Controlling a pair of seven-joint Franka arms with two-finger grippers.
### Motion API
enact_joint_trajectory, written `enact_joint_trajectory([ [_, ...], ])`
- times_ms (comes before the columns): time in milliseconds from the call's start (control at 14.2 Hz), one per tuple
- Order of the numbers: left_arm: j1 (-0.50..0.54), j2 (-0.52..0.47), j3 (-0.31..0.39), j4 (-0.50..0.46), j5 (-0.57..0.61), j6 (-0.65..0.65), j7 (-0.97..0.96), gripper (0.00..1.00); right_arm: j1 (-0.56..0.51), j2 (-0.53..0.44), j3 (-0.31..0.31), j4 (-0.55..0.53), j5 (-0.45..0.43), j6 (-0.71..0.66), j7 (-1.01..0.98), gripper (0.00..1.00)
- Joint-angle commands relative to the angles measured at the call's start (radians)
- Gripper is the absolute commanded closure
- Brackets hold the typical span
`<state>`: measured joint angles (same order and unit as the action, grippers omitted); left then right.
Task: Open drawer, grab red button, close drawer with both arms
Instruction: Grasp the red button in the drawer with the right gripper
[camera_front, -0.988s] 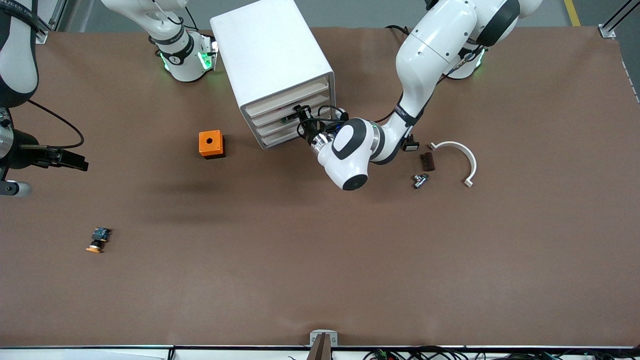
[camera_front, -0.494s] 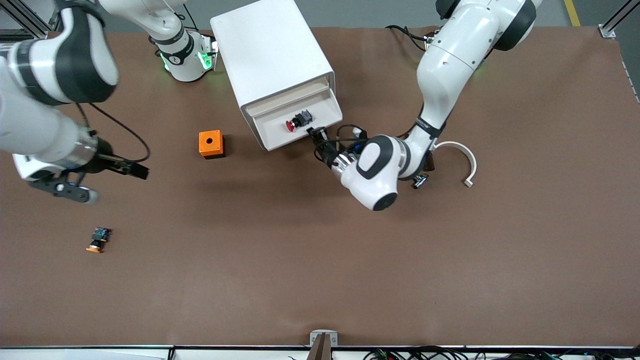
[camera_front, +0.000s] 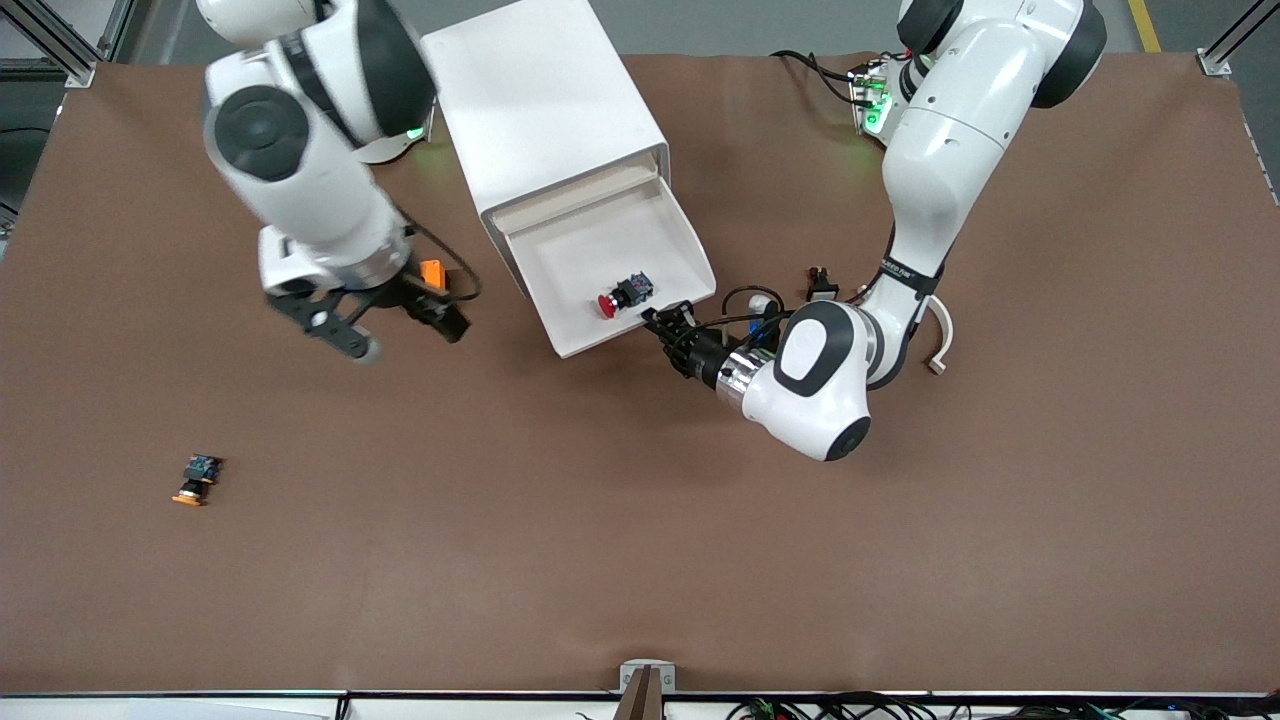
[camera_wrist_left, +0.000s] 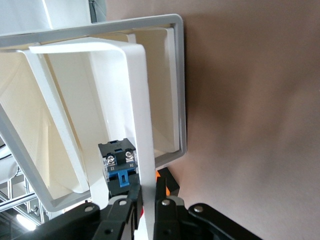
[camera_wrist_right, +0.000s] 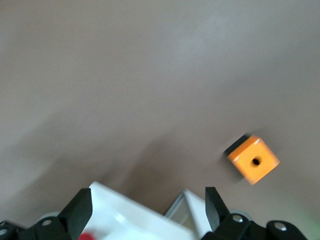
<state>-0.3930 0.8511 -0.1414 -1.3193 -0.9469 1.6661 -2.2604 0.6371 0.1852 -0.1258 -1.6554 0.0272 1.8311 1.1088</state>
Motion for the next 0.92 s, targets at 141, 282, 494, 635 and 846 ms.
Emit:
enact_joint_trajectory([
  [141, 0.039, -0.007, -0.004, 0.035, 0.0, -0.009, 0.064, 0.27, 0.16, 0.079, -0.015, -0.003, 0.008, 0.095, 0.268, 0.0],
  [282, 0.049, -0.015, -0.003, 0.035, 0.007, -0.011, 0.087, 0.08, 0.202, 0.108, -0.015, -0.003, 0.007, 0.126, 0.316, 0.0],
  [494, 0.085, -0.015, 0.014, 0.038, 0.022, -0.011, 0.184, 0.01, 0.239, 0.155, -0.015, 0.006, 0.007, 0.161, 0.397, 0.0],
  [635, 0.077, -0.024, 0.068, 0.038, 0.056, -0.009, 0.281, 0.01, 0.26, 0.201, -0.015, 0.025, 0.008, 0.169, 0.433, 0.0],
  [846, 0.077, -0.026, 0.141, 0.038, 0.066, -0.009, 0.439, 0.01, 0.282, 0.273, -0.015, 0.075, 0.008, 0.169, 0.492, 0.0],
])
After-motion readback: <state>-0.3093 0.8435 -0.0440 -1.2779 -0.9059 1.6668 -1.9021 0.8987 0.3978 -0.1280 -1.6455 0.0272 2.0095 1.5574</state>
